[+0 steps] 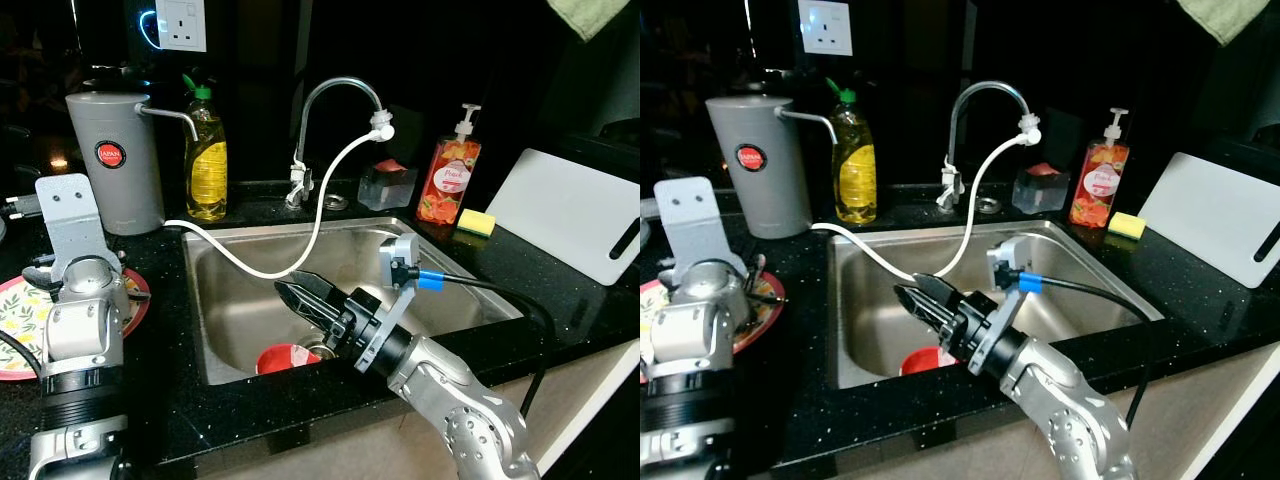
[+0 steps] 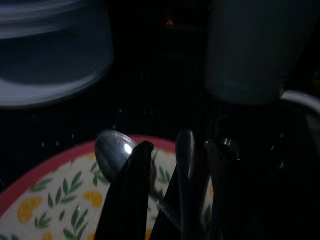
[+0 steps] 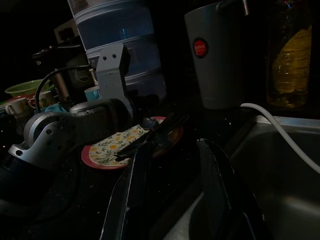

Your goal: Kitchen organization

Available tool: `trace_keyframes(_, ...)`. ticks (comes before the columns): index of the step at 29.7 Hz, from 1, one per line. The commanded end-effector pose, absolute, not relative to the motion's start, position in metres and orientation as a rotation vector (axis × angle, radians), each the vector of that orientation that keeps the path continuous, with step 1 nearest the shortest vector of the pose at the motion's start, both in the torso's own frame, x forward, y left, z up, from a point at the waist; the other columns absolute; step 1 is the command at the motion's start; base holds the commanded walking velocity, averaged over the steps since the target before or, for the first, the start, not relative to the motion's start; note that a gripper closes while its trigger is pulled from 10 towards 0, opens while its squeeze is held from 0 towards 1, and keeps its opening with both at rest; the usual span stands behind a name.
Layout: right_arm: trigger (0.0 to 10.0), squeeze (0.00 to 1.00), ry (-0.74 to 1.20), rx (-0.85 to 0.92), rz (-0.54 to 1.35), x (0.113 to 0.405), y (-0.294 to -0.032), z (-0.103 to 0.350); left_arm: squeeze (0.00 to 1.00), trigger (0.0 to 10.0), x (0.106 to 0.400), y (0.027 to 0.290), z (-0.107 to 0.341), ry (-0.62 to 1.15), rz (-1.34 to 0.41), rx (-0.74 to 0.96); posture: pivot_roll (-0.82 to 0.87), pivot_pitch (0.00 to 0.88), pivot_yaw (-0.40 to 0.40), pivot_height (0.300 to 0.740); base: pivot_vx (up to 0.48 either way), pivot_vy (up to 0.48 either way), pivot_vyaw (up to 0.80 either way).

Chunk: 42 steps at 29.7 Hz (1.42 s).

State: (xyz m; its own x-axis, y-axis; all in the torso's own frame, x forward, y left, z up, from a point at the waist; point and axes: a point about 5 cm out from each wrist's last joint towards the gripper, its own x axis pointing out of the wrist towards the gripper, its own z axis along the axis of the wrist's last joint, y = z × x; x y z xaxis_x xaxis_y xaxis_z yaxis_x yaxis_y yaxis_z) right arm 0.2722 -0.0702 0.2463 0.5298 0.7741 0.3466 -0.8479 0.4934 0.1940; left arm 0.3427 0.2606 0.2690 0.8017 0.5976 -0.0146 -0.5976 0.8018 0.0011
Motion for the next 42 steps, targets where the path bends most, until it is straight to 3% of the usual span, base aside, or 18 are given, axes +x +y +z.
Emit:
trace_keyframes(1, 10.0, 0.0, -0.227, 0.355, 0.992, 0.273, -0.07, 0.247, 0.0, 10.0, 0.344, 0.259, 0.253, 0.103, 0.624, -0.006, -0.04, 0.0, -0.088, 0.74, 0.0, 0.0, 0.0)
trace_keyframes(17, 10.0, 0.0, -0.221, 0.359, 0.993, 0.273, -0.07, 0.245, 0.0, 9.8, 0.336, 0.256, 0.227, 0.205, 0.648, -0.068, -0.04, 0.0, -0.094, 0.74, 0.0, 0.0, 0.0)
trace_keyframes(19, 10.0, 0.0, -0.219, 0.358, 0.993, 0.273, -0.07, 0.245, 0.0, 6.0, 0.336, 0.256, 0.222, 0.225, 0.649, -0.088, -0.04, 0.0, -0.095, 0.74, 0.0, 0.0, 0.0)
trace_keyframes(20, 10.0, 0.0, -0.219, 0.358, 0.993, 0.272, -0.07, 0.245, 0.0, 5.2, 0.335, 0.256, 0.22, 0.233, 0.651, -0.097, -0.04, 0.0, -0.095, 0.74, 0.0, 0.0, 0.0)
trace_keyframes(21, 10.0, 0.0, -0.219, 0.358, 0.993, 0.272, -0.07, 0.245, 0.0, 5.2, 0.335, 0.256, 0.22, 0.233, 0.651, -0.097, -0.04, 0.0, -0.095, 0.74, 0.0, 0.0, 0.0)
trace_keyframes(22, 10.0, 0.0, -0.218, 0.359, 0.993, 0.272, -0.07, 0.245, 0.0, 2.2, 0.335, 0.257, 0.218, 0.242, 0.654, -0.107, -0.04, 0.0, -0.094, 0.74, 0.0, 0.0, 0.0)
trace_keyframes(23, 10.0, 0.0, -0.218, 0.359, 0.993, 0.272, -0.07, 0.245, 0.0, 1.8, 0.334, 0.257, 0.217, 0.247, 0.656, -0.116, -0.04, 0.0, -0.094, 0.74, 0.0, 0.0, 0.0)
trace_keyframes(24, 10.0, 0.0, -0.218, 0.359, 0.993, 0.272, -0.07, 0.245, 0.0, 0.0, 0.334, 0.257, 0.217, 0.249, 0.654, -0.123, -0.04, 0.0, -0.094, 0.74, 0.0, 0.0, 0.0)
trace_keyframes(37, 10.0, 0.0, -0.217, 0.36, 0.995, 0.273, -0.069, 0.245, 0.0, 0.0, 0.334, 0.26, 0.218, 0.239, 0.657, -0.176, -0.04, 0.0, -0.097, 0.74, 0.0, 0.0, 0.0)
trace_keyframes(42, 10.0, 0.0, -0.218, 0.36, 0.994, 0.273, -0.069, 0.246, 0.0, 0.0, 0.336, 0.255, 0.242, 0.083, 0.606, -0.136, -0.04, 0.0, -0.097, 0.74, 0.0, 0.0, 0.0)
